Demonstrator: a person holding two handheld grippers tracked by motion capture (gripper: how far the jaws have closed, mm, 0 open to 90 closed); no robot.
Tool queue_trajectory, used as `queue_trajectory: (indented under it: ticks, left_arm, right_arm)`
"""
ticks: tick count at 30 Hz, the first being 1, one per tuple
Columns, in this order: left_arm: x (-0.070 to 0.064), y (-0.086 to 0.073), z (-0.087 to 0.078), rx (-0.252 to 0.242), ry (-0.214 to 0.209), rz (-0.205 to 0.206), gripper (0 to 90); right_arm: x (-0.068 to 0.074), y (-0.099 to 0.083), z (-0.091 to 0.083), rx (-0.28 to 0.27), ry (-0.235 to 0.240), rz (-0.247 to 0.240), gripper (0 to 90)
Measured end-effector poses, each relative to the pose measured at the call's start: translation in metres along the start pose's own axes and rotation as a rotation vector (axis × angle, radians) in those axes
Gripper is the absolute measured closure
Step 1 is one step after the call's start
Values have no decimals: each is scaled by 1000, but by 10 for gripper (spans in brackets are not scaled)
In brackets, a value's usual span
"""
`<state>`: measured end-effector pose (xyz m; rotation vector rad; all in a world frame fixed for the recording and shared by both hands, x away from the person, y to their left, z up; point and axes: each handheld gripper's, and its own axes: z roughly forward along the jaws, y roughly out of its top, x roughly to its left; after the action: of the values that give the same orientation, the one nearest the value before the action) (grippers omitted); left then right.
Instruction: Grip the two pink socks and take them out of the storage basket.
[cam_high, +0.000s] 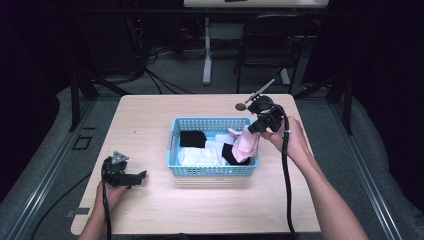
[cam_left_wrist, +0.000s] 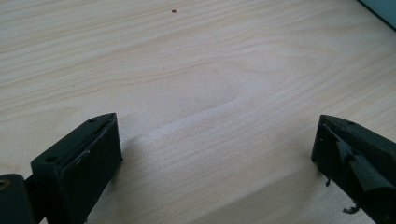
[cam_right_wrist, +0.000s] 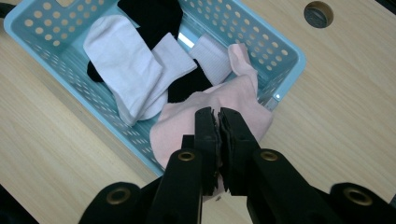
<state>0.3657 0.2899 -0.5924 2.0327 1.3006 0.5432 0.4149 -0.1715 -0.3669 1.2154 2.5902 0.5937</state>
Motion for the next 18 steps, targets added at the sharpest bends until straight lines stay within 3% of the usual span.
queue_trajectory:
  ticks: [18]
  left_arm:
    - [0,0,0,-1,0,-1,14]
  right_arm:
    - [-24,-14,-32,-28,-24,46,863]
